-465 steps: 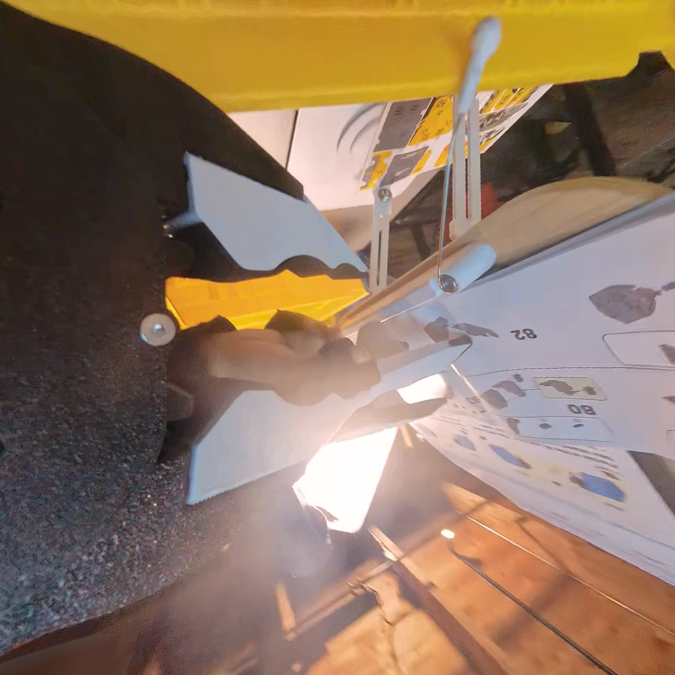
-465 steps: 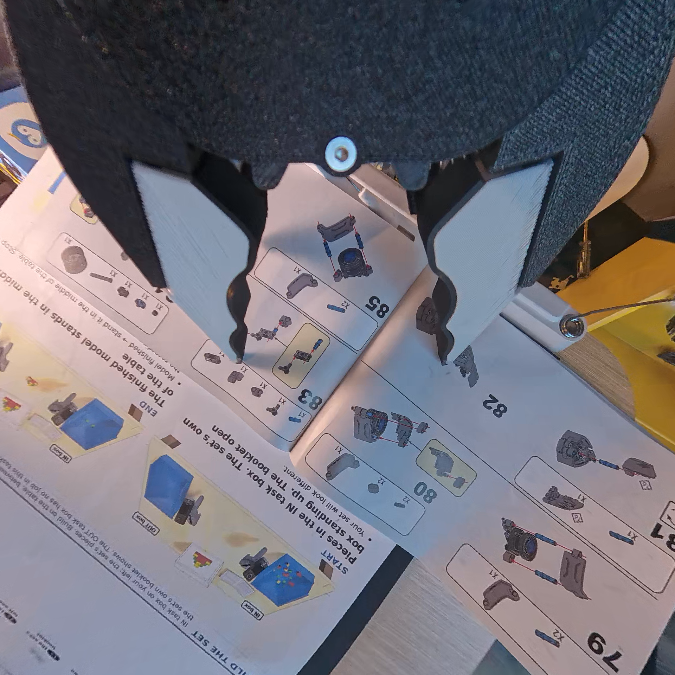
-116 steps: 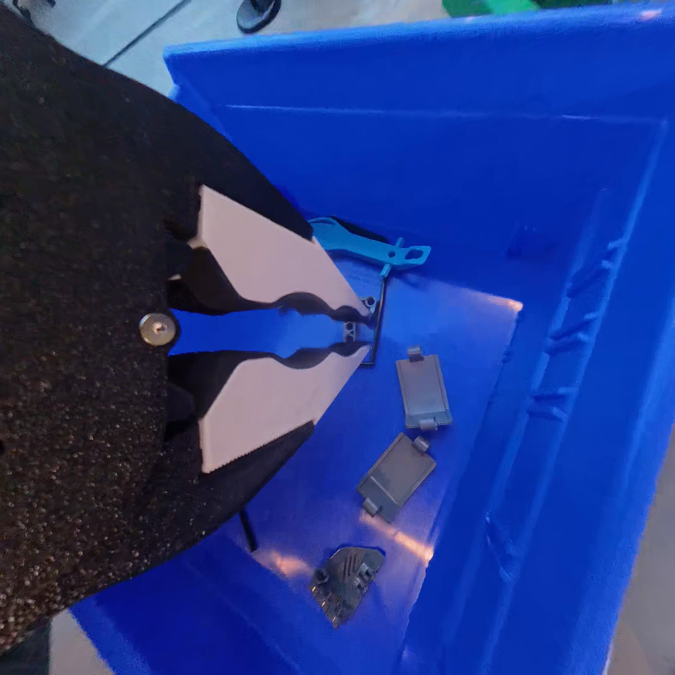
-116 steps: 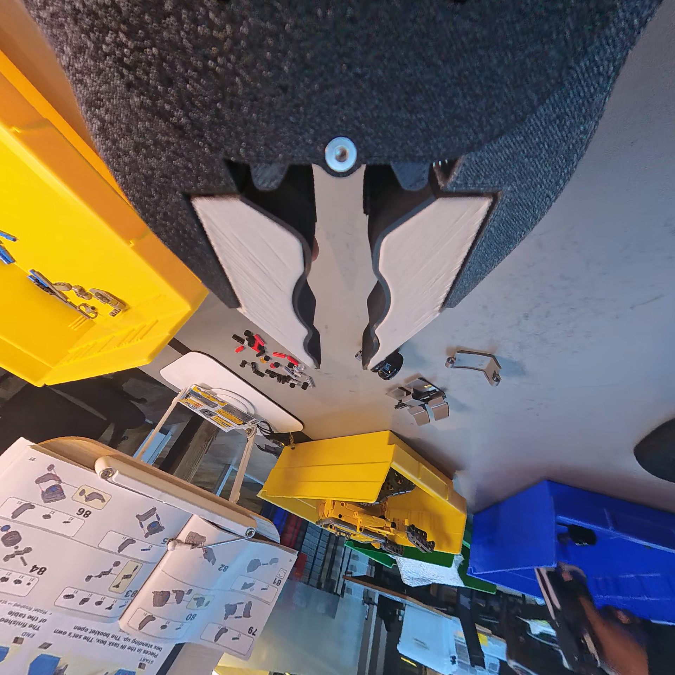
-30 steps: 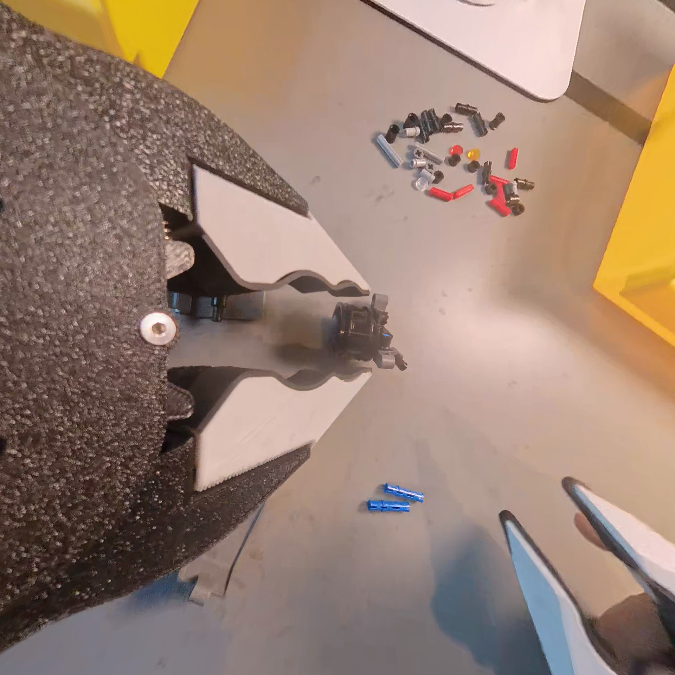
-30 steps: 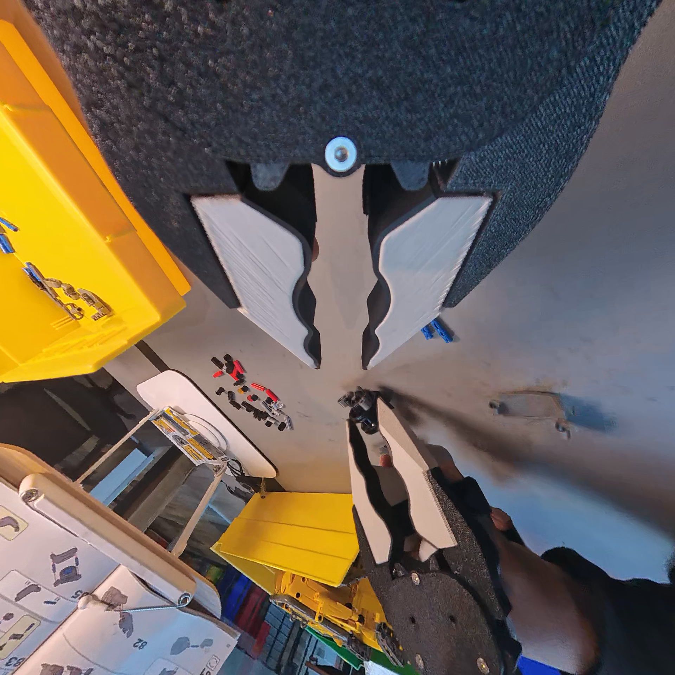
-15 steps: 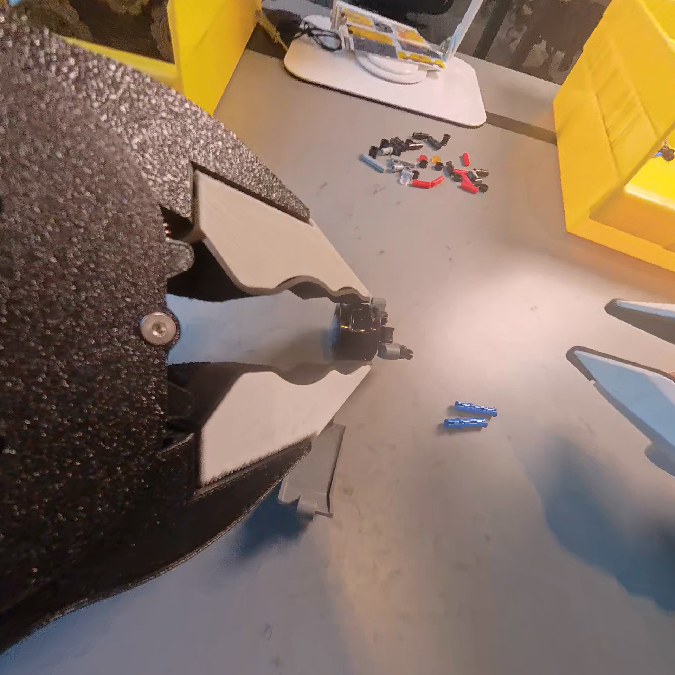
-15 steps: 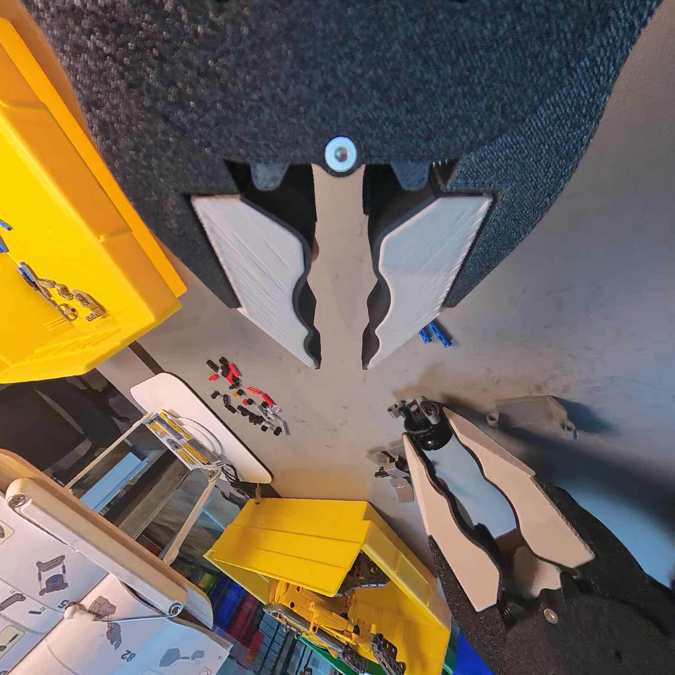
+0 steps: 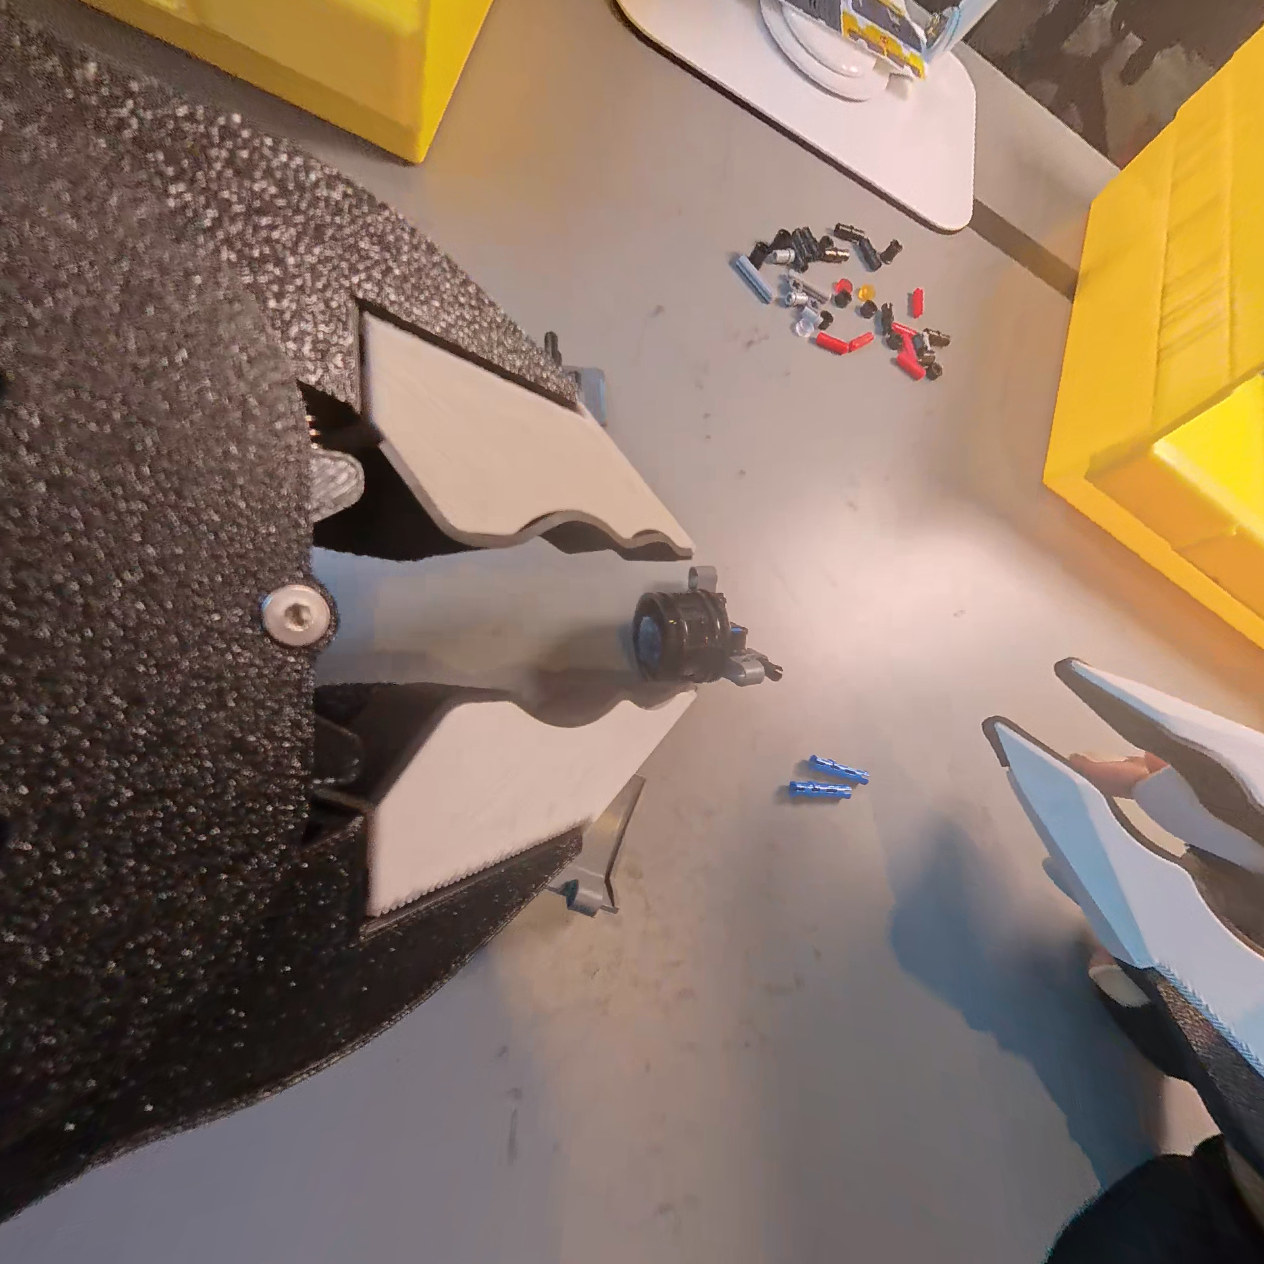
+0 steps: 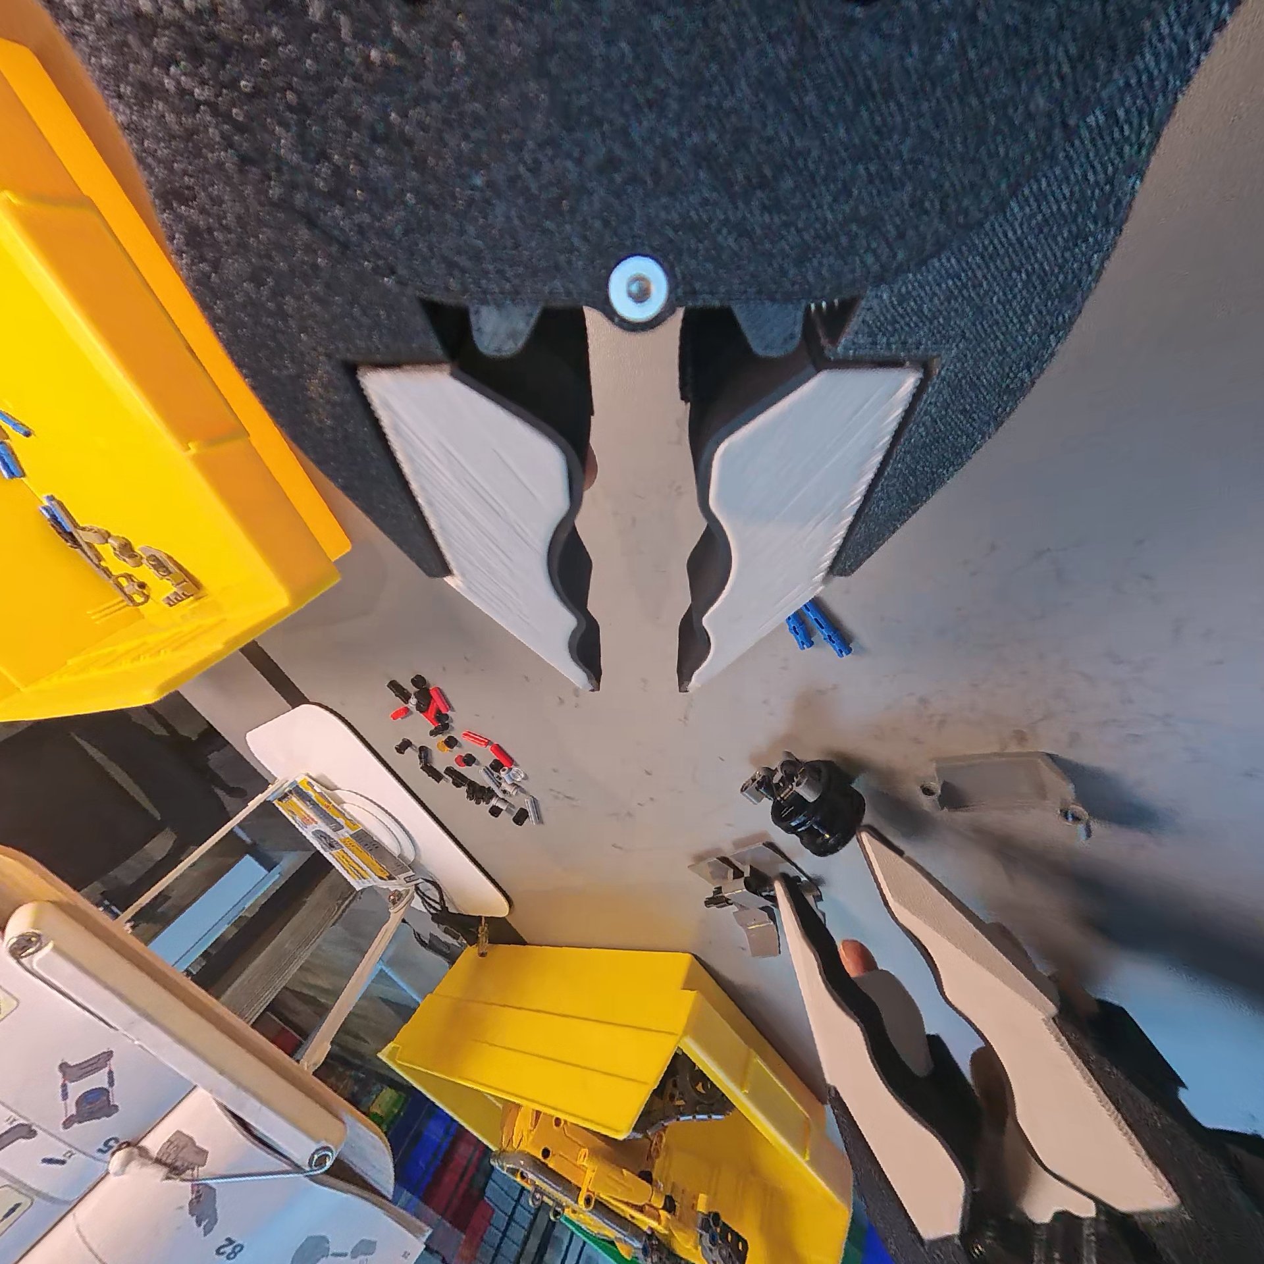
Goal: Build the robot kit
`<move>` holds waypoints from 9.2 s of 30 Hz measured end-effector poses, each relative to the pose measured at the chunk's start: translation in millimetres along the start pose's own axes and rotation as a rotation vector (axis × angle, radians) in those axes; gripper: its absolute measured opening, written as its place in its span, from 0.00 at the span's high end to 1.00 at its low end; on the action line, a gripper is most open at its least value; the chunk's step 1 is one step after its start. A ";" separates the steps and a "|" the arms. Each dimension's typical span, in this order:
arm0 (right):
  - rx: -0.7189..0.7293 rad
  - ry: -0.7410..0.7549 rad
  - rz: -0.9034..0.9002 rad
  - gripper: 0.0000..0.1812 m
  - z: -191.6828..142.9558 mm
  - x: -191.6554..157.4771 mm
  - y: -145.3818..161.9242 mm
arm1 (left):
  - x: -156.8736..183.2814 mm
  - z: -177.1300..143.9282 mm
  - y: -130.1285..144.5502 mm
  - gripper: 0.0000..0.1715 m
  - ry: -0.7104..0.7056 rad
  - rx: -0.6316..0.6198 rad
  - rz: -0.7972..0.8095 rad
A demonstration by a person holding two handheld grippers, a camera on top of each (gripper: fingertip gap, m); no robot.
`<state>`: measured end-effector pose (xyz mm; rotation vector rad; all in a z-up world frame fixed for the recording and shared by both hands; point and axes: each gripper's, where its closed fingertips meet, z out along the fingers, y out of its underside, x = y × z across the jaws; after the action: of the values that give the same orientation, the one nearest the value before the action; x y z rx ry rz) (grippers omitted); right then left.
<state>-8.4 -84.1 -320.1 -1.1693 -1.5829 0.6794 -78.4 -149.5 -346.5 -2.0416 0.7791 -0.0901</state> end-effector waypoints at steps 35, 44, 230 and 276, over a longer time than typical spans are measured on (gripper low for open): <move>-0.004 -0.011 -0.005 0.88 0.3 -1.8 1.0 | -42.2 -36.9 6.9 0.73 -0.048 0.195 -0.284; 0.006 -0.007 0.028 0.88 -0.8 2.2 0.2 | -54.0 -45.9 5.3 0.73 -0.090 0.228 -0.316; 0.574 -0.605 1.127 0.98 43.0 -30.3 -135.9 | -28.3 -75.1 -86.5 0.89 -0.044 0.613 -0.227; 0.197 -0.841 1.025 0.93 35.3 -60.1 -100.6 | -3.5 -62.7 -52.7 0.98 -0.140 0.390 0.240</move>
<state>-75.7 -172.5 -268.8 -1.6303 -1.3856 2.1594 -77.3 -174.0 -268.3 -1.5594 0.8397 0.0349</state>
